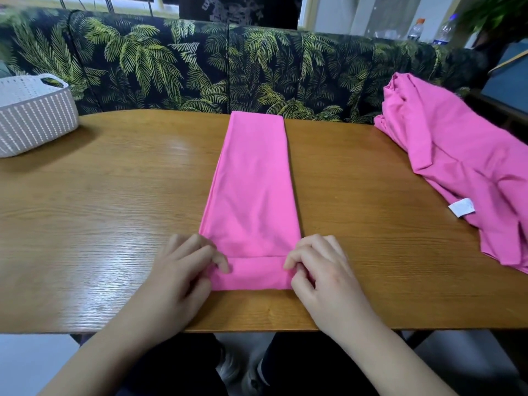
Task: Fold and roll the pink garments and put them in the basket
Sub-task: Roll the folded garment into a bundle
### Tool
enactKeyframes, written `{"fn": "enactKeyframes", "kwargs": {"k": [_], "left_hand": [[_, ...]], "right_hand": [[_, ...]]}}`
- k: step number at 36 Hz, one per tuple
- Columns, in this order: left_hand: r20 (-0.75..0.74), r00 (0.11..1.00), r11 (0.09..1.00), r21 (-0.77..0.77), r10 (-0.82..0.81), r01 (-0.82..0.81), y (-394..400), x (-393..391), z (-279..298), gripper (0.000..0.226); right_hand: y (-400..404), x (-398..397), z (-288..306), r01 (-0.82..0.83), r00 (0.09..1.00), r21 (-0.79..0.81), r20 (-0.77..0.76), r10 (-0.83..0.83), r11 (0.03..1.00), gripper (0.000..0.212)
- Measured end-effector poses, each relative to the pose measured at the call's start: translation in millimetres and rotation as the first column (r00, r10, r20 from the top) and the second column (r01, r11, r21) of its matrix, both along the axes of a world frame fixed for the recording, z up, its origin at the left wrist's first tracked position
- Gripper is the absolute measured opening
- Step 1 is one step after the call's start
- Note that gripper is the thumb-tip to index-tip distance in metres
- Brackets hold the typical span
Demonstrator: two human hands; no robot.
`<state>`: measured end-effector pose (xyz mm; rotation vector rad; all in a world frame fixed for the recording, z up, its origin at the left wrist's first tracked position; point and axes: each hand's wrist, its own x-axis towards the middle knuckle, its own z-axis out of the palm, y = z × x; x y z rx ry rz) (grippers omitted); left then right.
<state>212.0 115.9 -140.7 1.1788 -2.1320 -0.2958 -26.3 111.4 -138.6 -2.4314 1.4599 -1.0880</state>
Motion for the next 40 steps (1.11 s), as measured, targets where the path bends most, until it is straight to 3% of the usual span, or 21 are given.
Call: {"fn": "enactKeyframes", "kwargs": {"k": [2,5,9,15,20,31,35,37,40], "left_hand": [[0.027,0.999,1.000,0.014,0.019,-0.020,0,0,-2,0.016],[0.105,0.992,0.998,0.002,0.065,-0.066,-2,-1,-9,0.033],[0.134,0.983,0.992,-0.051,0.125,-0.119,-6,-1,-16,0.036],[0.157,0.968,0.975,-0.140,0.195,-0.173,-12,-4,-9,0.040],[0.093,0.980,0.983,-0.074,0.177,-0.170,-22,-3,-5,0.044],[0.011,1.000,1.000,-0.002,0.025,-0.025,5,-1,-1,0.035],[-0.037,0.999,0.997,-0.071,0.016,-0.019,7,-2,6,0.013],[-0.005,1.000,0.994,-0.108,-0.016,0.015,8,-2,10,0.010],[0.117,0.992,0.992,-0.107,-0.049,0.061,9,-2,12,0.023]], "right_hand": [[-1,-2,2,0.000,0.999,0.014,-0.051,0.001,1.000,0.015],[-2,-9,3,-0.041,0.987,0.119,-0.150,0.058,0.992,0.027],[-7,-14,1,-0.052,0.964,0.146,-0.252,0.088,0.988,0.040],[-16,-12,3,-0.005,0.980,0.152,-0.196,0.035,0.988,0.046],[-19,-7,11,0.036,0.990,0.259,-0.140,0.001,0.965,0.066],[8,-15,9,-0.037,0.998,0.364,0.060,0.017,0.931,0.035],[5,-13,13,-0.023,0.999,0.404,0.031,0.011,0.915,0.023],[3,-11,17,0.002,1.000,0.428,0.000,-0.003,0.904,0.018],[0,-9,22,0.038,0.999,0.455,0.012,-0.049,0.890,0.017]]}}
